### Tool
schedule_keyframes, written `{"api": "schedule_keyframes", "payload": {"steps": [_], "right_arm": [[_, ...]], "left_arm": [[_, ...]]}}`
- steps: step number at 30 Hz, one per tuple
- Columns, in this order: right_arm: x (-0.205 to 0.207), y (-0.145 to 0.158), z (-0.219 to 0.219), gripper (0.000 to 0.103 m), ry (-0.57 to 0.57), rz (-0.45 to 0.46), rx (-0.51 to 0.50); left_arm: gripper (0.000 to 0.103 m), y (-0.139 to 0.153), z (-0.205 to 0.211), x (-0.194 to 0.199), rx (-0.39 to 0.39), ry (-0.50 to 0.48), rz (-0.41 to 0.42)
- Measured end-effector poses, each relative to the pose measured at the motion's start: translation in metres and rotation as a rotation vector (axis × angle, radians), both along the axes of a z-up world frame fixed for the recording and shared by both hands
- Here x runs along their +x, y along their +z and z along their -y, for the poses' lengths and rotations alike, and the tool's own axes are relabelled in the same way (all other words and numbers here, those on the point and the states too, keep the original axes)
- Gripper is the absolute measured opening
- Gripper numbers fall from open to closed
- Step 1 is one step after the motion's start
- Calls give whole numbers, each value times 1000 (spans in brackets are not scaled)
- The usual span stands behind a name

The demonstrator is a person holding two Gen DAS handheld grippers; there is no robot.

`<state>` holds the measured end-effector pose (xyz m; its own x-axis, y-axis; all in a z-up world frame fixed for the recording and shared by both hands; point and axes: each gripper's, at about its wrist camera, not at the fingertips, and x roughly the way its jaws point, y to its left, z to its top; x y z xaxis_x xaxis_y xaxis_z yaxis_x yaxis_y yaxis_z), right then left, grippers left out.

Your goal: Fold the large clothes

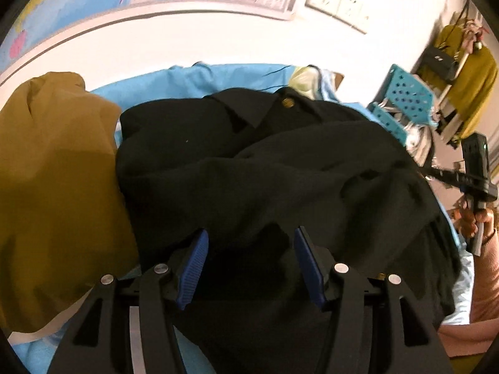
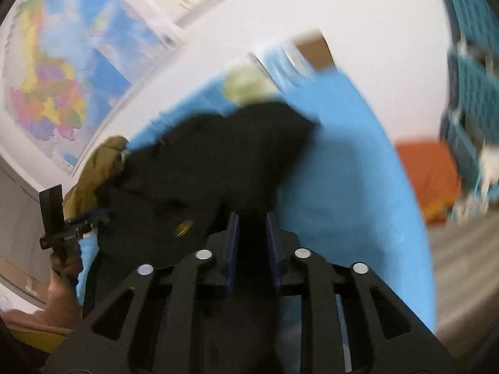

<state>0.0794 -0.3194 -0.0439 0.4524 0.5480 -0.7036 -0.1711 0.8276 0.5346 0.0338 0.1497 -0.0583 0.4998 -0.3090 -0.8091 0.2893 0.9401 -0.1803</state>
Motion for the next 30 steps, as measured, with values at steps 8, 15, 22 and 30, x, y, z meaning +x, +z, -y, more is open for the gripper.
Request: {"api": "schedule_keyframes", "payload": {"steps": [8,15,22,30], "right_arm": [[-26,32,-13,90,76,167,85],[11,11,-84,9,233,56,-107],[6,102,-77,6,207,436,-124],[76,47,-82,16,186,258,-252]], "left_arm": [[64,18,12,-5,53,-10,79],[67,5,29,14,126,-3,45],[48,25,11,23,117,110,128],[53,10,9,35,144,174,98]]}}
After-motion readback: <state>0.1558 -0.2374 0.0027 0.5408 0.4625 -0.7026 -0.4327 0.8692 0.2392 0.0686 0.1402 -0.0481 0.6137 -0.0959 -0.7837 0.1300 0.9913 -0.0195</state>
